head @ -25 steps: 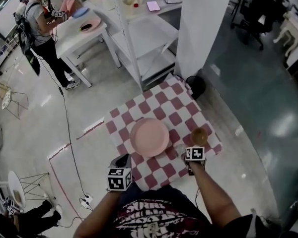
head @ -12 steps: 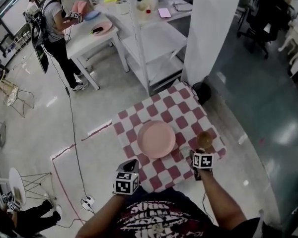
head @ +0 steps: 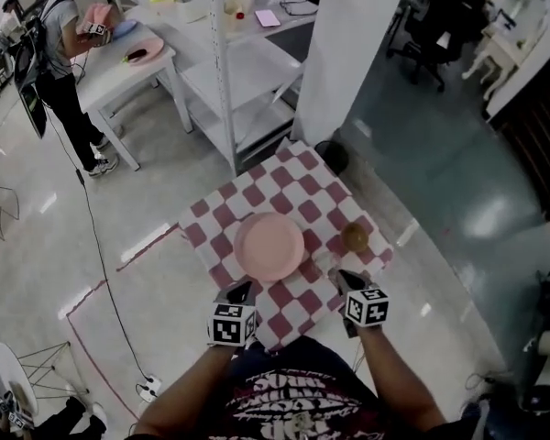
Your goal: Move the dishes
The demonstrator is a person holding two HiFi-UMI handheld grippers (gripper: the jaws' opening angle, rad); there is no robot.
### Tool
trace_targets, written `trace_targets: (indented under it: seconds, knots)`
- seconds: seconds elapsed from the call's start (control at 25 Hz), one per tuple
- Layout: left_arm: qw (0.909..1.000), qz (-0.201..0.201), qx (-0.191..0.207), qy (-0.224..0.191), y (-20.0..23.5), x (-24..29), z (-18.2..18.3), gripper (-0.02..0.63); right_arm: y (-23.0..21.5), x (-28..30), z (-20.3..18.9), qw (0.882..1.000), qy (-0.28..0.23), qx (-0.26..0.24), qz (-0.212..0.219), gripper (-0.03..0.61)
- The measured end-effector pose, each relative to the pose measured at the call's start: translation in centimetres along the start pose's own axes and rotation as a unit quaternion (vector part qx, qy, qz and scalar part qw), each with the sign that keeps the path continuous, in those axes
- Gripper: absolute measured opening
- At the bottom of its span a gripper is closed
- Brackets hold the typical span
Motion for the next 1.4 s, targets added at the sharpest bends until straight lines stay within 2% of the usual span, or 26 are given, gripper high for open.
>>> trace_targets:
  seconds: [0.2,0.44,0.56,0.72,0.88,1.0,1.12,1.16,1.28,1.4]
  knots:
    - [0.9977,-0.063,0.022,-0.004,-1.9,1.4,0.8,0.028,2.5,-4.0,0.4,0.998,-0.061,0.012,-0.009,0.035]
    - [0.9944,-0.097,0.039,0.014,-4.5,2.4,0.8,0.028,2.4,-5.1,0.0,0.998,-0.060,-0.005,-0.001,0.035]
    - [0.9945,-0.093,0.034,0.032,-5.6,4.0,0.2,0.028,1.5,-4.6,-0.1,0.999,-0.047,-0.023,0.011,0.035]
    - [0.9955,-0.079,0.006,0.050,-7.5,7.1,-0.4,0.028,-1.7,-3.5,-0.3,0.998,-0.021,-0.045,0.027,0.035]
    - [0.9960,-0.067,-0.028,0.053,-9.2,9.6,-0.5,0.028,-4.5,-2.0,0.3,0.996,-0.004,-0.069,0.060,0.035]
    - [0.9959,-0.041,-0.042,0.069,-10.3,12.1,-0.8,0.028,-6.5,-0.6,0.8,0.992,0.011,-0.084,0.091,0.035]
    - [0.9940,-0.013,-0.079,0.075,-11.1,14.3,-1.4,0.029,-7.6,0.5,0.5,0.986,0.027,-0.098,0.133,0.035]
    - [0.9925,-0.009,-0.094,0.077,-11.2,15.1,-1.5,0.044,-7.8,0.8,0.4,0.983,0.032,-0.105,0.145,0.035]
    - [0.9870,-0.002,-0.133,0.089,-11.4,17.8,-1.7,0.140,-8.9,1.1,0.5,0.977,0.043,-0.122,0.168,0.035]
    - [0.9832,0.013,-0.144,0.112,-11.6,20.4,-2.0,0.177,-10.5,0.5,0.2,0.976,0.048,-0.122,0.173,0.035]
Point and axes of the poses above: the fingertips, and each gripper's own axes: x forward along the fingers, y to its left, z out of its top, the point moved 7 cm from there along -x, backward along the fingers, and after that the axes turned 7 degrees about y, right-handed, at the moved point
